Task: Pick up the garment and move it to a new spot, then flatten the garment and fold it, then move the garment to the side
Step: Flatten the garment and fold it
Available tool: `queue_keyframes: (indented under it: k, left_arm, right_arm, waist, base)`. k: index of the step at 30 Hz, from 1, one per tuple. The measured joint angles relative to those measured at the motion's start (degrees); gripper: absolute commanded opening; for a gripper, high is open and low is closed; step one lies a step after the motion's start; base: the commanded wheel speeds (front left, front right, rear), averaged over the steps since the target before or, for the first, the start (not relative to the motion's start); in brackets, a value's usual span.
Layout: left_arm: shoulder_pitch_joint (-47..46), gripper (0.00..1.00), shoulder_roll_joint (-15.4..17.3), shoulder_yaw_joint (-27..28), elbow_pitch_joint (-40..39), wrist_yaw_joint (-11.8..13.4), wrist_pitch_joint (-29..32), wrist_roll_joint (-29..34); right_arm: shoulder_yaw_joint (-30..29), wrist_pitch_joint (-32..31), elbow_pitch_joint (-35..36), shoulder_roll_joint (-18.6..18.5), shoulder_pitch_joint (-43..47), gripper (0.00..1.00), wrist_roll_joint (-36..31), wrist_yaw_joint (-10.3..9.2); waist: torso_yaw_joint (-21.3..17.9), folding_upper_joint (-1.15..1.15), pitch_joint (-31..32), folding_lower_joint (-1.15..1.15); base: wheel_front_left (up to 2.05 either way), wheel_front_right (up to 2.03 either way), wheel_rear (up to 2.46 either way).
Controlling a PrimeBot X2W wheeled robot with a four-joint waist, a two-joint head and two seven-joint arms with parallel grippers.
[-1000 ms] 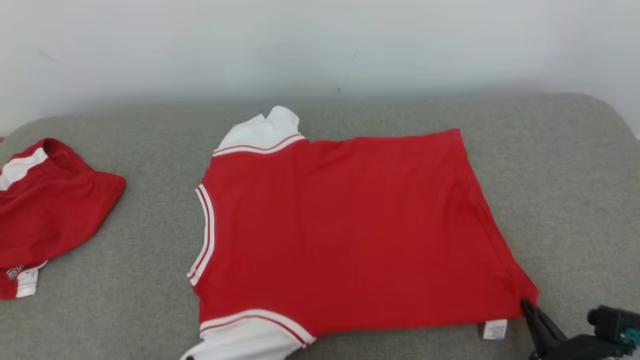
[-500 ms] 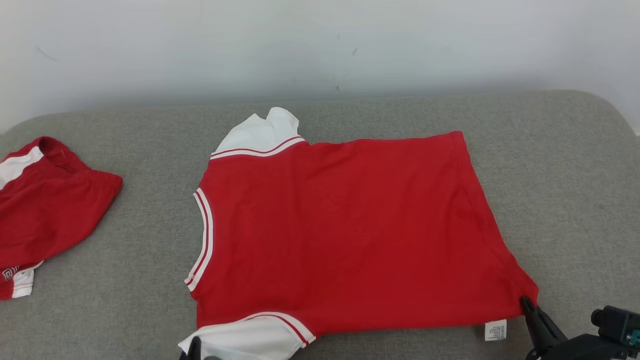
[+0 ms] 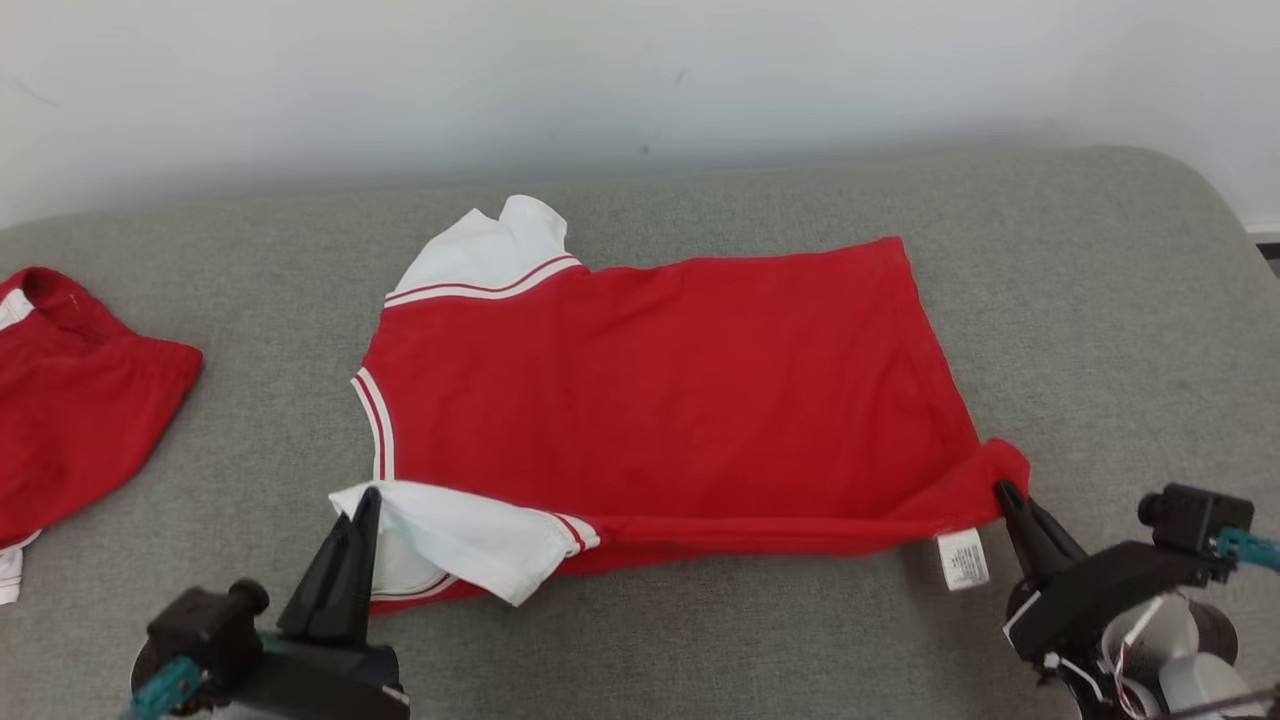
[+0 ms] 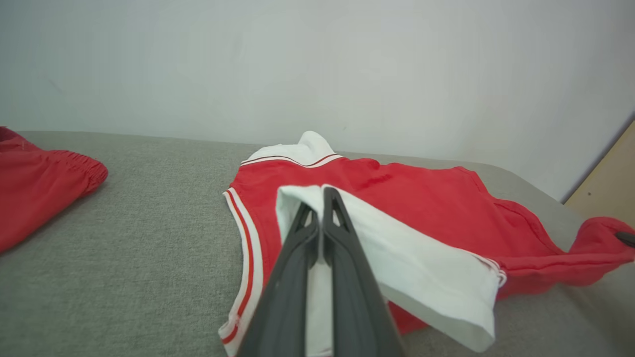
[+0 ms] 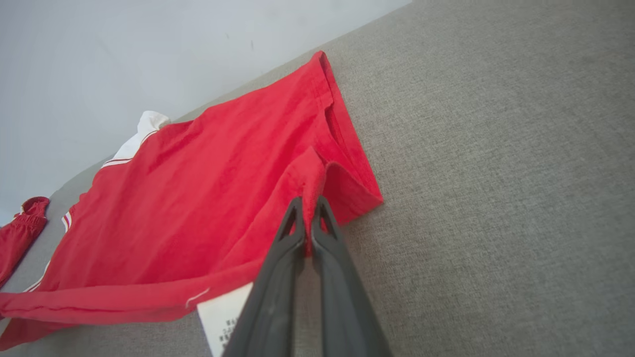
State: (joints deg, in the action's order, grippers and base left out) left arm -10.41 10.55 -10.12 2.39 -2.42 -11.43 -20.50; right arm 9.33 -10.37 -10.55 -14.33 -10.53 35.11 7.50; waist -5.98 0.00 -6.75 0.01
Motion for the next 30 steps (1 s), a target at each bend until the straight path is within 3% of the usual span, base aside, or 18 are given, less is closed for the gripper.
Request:
queue_keyframes:
  k: [22,23,24,25,30]
  left_arm:
    - [-20.98,0.0,0.36,-2.36,26.28,-3.57,-2.34,-0.47]
    - [-21.57,0.0,0.36,-2.57,27.21,-3.61,-2.58,-0.47]
    - [-21.95,0.67,0.36,-2.61,27.91,-3.69,-2.79,-0.47]
    - [-22.4,1.0,0.33,-2.54,28.69,-3.81,-2.86,-0.47]
    - [-22.7,1.0,-0.01,-1.27,29.33,-3.68,-3.34,-0.47]
  right_arm:
    - [2.33,1.54,-21.17,3.24,-19.84,0.0,-1.34,-0.01]
    - [2.69,2.27,-21.8,3.23,-20.39,0.2,-1.35,-0.01]
    - [3.07,2.98,-22.23,3.2,-20.8,1.0,-1.34,-0.01]
    - [3.38,3.44,-22.76,3.2,-21.17,1.0,-1.25,-0.01]
    - [4.95,6.98,-24.24,2.26,-21.84,1.0,-0.41,-0.01]
  waist:
    - [-1.0,0.01,-5.28,0.0]
    - [-1.04,0.0,-5.42,0.0]
    - [-1.08,0.01,-5.52,0.0]
    - [-1.12,0.01,-5.55,0.01]
    - [-1.0,0.01,-5.02,0.0]
  base:
    - [0.0,0.0,0.0]
    - [0.0,0.0,0.0]
    - [0.0,0.0,0.0]
    - [0.0,0.0,0.0]
    - [0.0,0.0,0.0]
